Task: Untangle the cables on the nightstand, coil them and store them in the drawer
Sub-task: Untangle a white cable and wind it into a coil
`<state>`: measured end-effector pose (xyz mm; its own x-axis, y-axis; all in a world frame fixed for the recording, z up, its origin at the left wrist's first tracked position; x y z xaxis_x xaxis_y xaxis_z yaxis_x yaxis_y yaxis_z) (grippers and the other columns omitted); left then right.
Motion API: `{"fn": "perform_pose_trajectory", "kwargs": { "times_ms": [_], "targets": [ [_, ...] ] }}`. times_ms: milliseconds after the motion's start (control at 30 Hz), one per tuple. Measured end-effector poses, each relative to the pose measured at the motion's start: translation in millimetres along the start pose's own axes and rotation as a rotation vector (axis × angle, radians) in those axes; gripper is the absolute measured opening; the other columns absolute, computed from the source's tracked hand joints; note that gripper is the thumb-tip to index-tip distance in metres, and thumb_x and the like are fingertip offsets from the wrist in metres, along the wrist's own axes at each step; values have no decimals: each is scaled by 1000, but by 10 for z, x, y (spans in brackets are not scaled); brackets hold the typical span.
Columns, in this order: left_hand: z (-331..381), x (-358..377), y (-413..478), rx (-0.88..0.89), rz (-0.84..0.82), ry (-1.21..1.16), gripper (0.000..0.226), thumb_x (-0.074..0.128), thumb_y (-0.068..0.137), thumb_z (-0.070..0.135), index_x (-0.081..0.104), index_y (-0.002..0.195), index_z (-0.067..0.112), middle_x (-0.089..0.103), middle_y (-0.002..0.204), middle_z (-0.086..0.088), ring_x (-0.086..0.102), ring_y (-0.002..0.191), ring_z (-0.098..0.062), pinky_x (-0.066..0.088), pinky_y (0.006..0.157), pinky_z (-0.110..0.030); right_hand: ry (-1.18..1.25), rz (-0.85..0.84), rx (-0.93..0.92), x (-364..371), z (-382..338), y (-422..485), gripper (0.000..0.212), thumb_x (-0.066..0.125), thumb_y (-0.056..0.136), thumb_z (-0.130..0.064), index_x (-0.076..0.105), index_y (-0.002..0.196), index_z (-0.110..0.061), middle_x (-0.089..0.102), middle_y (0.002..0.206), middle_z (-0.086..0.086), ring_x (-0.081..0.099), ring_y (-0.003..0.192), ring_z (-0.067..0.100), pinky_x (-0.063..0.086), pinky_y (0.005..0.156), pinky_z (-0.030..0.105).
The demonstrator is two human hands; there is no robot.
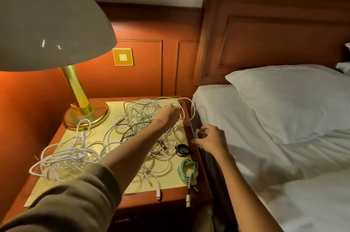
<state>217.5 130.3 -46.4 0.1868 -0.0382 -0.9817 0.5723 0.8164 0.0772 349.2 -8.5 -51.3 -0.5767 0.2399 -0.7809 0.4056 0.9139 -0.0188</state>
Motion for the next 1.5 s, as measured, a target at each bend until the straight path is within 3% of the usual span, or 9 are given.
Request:
{"fn": "perform_pose_trajectory", "kwargs": {
  "times_ms": [167,333,533,867,1100,1200,1300,1400,1500],
  "targets": [
    [-376,-149,-4,-8,154,-131,16,64,93,11,78,85,7,76,77,-7,71,64,-15,62,62,-34,-136,-110,-28,395,-207,327,33,75,81,-16,68,113,-11,69,113,10,66,100,28,51,74,27],
    [-449,-97,-76,-8,121,-158,15,67,94,20,78,102,14,77,91,-1,73,75,-12,62,72,-31,-265,-136,-67,636,-283,468,24,62,88,-4,66,111,-6,65,113,10,64,101,29,47,69,28],
    [-459,-31,-94,-16,62,-118,17,65,95,23,76,107,21,77,100,2,73,81,-13,63,76,-34,-232,-147,-92,808,-162,553,34,63,89,-10,66,122,-11,57,125,10,59,112,30,53,93,35],
    [-315,-386,-778,289,158,-182,32,59,95,15,67,123,30,64,134,1,64,117,-16,57,94,-35,-157,-244,-51,816,-88,443,49,75,84,-34,64,130,-21,68,126,7,65,111,27,53,94,35],
    [-753,-583,-1624,226,179,-177,19,62,96,18,74,108,26,69,118,2,66,103,-14,57,89,-34,-166,-209,-44,628,-257,231,59,77,81,-24,57,137,-19,61,137,9,61,117,26,52,97,36],
    [-1007,-750,-1977,132,255,-137,20,62,96,17,75,104,29,70,113,5,66,97,-12,58,85,-36,-150,-10,-193,490,-747,-119,42,69,87,-19,64,128,-19,62,129,8,62,109,26,50,89,31],
    [-1439,-991,-2422,-17,404,-98,25,64,92,10,76,98,31,71,114,4,65,101,-16,56,86,-41,-112,-106,-469,769,-1464,-650,28,66,92,-22,68,119,-21,65,122,5,59,108,19,48,88,27],
    [-2043,-972,-2800,-295,171,-165,33,61,91,12,72,113,35,60,134,4,56,120,-18,45,104,-38,-66,-299,-607,1270,-1997,-1082,36,71,89,-33,67,123,-21,64,125,6,57,115,18,49,101,38],
    [-2323,-705,-3031,-314,-199,-88,50,65,94,26,52,143,27,49,146,-5,46,132,-23,34,107,-30,-189,-406,-599,1771,-2291,-1260,80,77,79,-54,45,147,-24,54,139,12,48,129,27,43,108,43]
  ]
}}
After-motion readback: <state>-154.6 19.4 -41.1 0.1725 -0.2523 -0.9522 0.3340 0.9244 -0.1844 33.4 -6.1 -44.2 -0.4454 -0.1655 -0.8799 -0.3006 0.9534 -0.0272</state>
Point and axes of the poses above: each hand's wrist, its own y-axis towards the middle knuckle, its own x-axis out of the palm, z = x × y, the point moved 7 cm from there along y, towards the middle knuckle
